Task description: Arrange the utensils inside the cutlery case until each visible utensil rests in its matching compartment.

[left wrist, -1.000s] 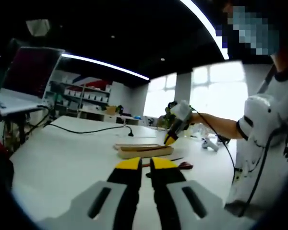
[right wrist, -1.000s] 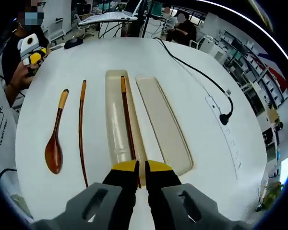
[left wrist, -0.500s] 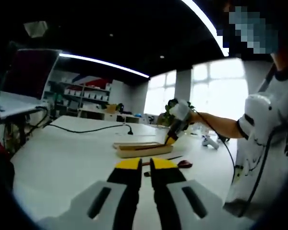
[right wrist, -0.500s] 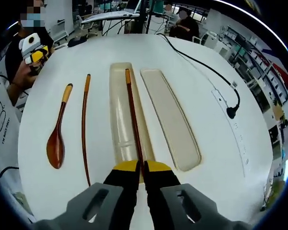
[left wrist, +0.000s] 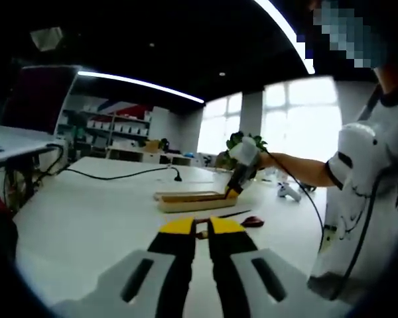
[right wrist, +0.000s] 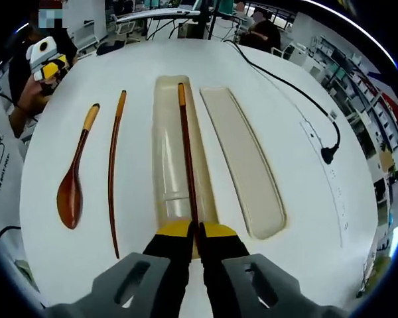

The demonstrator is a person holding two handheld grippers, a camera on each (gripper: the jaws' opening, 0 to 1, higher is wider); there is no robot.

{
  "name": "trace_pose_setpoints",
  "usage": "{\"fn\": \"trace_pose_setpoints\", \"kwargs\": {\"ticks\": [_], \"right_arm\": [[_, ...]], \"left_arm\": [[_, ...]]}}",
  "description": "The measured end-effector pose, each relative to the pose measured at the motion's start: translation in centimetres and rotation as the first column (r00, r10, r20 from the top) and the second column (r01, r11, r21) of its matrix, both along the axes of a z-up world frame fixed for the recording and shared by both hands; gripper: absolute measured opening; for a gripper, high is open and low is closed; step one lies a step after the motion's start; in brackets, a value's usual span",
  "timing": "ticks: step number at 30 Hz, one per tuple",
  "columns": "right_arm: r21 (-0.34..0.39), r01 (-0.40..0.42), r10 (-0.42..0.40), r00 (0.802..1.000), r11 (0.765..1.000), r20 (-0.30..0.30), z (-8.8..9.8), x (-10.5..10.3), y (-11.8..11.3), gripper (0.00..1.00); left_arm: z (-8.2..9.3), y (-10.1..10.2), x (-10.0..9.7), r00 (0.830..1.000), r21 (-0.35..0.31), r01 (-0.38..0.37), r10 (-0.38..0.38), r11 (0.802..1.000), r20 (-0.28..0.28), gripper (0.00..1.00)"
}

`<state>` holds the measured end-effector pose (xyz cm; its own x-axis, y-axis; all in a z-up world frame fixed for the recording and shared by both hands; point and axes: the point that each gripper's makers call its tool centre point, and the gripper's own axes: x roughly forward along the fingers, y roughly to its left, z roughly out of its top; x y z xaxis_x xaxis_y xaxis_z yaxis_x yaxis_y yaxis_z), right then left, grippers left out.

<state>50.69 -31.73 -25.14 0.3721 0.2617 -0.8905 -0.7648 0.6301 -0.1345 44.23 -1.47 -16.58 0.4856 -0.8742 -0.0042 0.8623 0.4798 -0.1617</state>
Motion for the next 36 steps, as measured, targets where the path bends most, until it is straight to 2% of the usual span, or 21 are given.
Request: {"fn": "trace_pose_setpoints", "kwargs": {"ticks": [3,6,11,18,21,24,26,28,30,32,36], "right_arm": [[-0.005,0.004,-0.004,1.0,1.0,0.008,0.1,0.0,-0.3,0.04],[0.006,-0.032,0.032,0.999,0.999,0.039,0.7,0.1,-0.3,0.09],[0.014,-0.015,0.014,0.999,1.0,0.051,1.2,-0.1,-0.5,0.11],[0.048,-0.034,0.029,0.994,0.998,0.105,3.1,-0.2,0.2,0.13],[0.129,-0.045,0.024,0.987,0.991,0.16,4.7,0.0,2.0,0.13],[0.211,-0.08,0.044,0.985,0.974,0.166,5.8,-0.4,4.6,0.1],[0.266,-0.087,0.048,0.988,0.96,0.15,6.4,-0.6,6.6,0.07],[0.31,-0.057,0.026,0.994,0.949,0.103,6.5,-0.9,8.3,0.07],[0.314,-0.09,0.065,0.994,0.945,0.087,6.3,-1.2,10.0,0.07],[0.292,-0.151,0.128,0.987,0.944,0.095,5.7,-1.5,11.5,0.07],[0.252,-0.187,0.183,0.982,0.95,0.04,3.8,-2.2,13.4,0.07]], "left_arm": [[0.1,-0.1,-0.2,1.0,-0.002,-0.003,0.003,1.0,-0.004,0.07],[0.2,-0.3,-0.4,1.0,-0.002,-0.002,0.002,1.0,-0.003,0.07],[0.4,-0.7,-0.8,1.0,-0.003,0.004,-0.004,1.0,0.002,0.07],[0.8,-0.6,-0.9,1.0,-0.007,0.004,-0.004,1.0,0.007,0.07],[0.8,-0.7,-0.9,1.0,-0.006,0.005,-0.005,1.0,0.008,0.07],[0.7,-0.8,-1.1,1.0,0.005,0.01,-0.01,1.0,0.009,0.07],[0.9,-0.6,-1.1,1.0,0.005,0.011,-0.011,1.0,0.01,0.07],[1.1,-0.4,-1.2,1.0,0.01,0.011,-0.011,1.0,0.017,0.07],[1.3,0.0,-1.2,1.0,0.008,0.006,-0.006,1.0,0.023,0.07],[1.3,0.4,-1.2,1.0,0.007,0.0,0.0,1.0,0.025,0.07],[1.1,1.2,-1.3,1.0,0.005,-0.018,0.018,1.0,0.025,0.07]]}}
